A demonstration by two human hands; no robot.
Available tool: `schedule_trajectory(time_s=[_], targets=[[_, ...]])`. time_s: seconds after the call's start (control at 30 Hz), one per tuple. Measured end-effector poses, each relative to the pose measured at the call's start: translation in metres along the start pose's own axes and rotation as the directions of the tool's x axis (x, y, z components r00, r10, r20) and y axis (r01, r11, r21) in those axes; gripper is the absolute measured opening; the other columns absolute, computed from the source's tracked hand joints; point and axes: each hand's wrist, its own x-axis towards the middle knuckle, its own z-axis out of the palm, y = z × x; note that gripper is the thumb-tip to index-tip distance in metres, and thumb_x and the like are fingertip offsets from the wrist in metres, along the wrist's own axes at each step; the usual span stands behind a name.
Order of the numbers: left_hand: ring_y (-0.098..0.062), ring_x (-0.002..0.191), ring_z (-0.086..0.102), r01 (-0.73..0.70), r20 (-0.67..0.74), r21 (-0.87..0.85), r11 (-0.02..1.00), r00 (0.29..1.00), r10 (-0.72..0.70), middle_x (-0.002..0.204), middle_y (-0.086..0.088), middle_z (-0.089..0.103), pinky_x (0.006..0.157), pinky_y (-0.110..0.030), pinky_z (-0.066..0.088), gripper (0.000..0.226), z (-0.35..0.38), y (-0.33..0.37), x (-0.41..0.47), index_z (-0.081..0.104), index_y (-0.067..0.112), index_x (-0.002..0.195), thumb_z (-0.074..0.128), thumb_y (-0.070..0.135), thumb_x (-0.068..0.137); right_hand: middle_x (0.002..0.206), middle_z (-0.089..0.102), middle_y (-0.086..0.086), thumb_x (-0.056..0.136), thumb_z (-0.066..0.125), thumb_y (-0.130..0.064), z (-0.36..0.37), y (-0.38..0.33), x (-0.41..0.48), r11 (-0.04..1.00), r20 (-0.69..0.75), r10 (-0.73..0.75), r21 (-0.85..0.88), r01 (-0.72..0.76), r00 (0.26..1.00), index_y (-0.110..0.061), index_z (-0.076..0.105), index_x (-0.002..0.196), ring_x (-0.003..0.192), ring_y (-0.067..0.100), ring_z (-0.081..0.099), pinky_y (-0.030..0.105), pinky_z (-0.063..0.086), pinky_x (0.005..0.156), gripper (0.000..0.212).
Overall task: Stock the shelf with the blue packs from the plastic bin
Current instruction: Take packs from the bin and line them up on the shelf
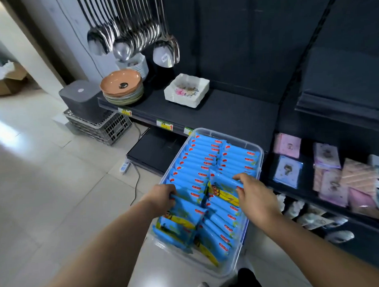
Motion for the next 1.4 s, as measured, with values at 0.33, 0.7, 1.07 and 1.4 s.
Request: schedule_trajectory(time_s=[0.33,0.7,1.07,1.4], targets=[[-0.029,0.085,0.058,-0.105,-0.276,-0.257,0.961,0.961,0.031,0.098,-0.009,0.062,0.066,-0.031,0.046,0.019,-0.041,0.089,0.006,0.057,0.019,0.112,0.056,0.021,0.093,0.110,0.051,0.001,0.091,0.053,-0.013,-0.048,0.057,-0.049,0.963,-0.245,0.236,0.185,-0.194,0.940,-0.025,0.056,0.111,0.093,0.025,0.056,0.035,0.047,0.071,0.023],[-0.022,0.076,0.054,-0.483,-0.388,-0.313,0.818,0.851,0.354,0.085,-0.003,0.060,0.061,-0.027,0.040,0.012,-0.040,0.277,-0.019,0.055,0.019,0.090,0.054,0.008,0.090,0.103,0.040,-0.006,0.093,0.048,-0.009,-0.125,0.164,-0.127,0.853,-0.422,0.504,0.382,-0.356,0.753,-0.029,0.057,0.106,0.075,0.018,0.053,0.033,0.047,0.064,0.026],[-0.019,0.080,0.055,-0.604,-0.510,-0.400,0.689,0.771,0.380,0.099,-0.002,0.058,0.062,-0.033,0.053,0.012,-0.015,0.472,-0.082,0.057,0.019,0.101,0.052,0.010,0.095,0.106,0.041,-0.007,0.094,0.047,-0.010,-0.226,0.296,-0.230,0.829,-0.570,0.557,0.428,-0.361,0.604,-0.031,0.057,0.105,0.086,0.012,0.049,0.026,0.043,0.063,0.026],[-0.020,0.085,0.057,-0.688,-0.596,-0.371,0.624,0.691,0.408,0.095,0.003,0.058,0.074,-0.035,0.054,0.014,-0.002,0.614,-0.131,0.060,0.024,0.099,0.053,0.013,0.093,0.101,0.039,-0.007,0.093,0.050,-0.011,-0.300,0.390,-0.291,0.803,-0.658,0.594,0.449,-0.392,0.462,-0.031,0.060,0.100,0.083,0.013,0.048,0.028,0.041,0.067,0.025]])
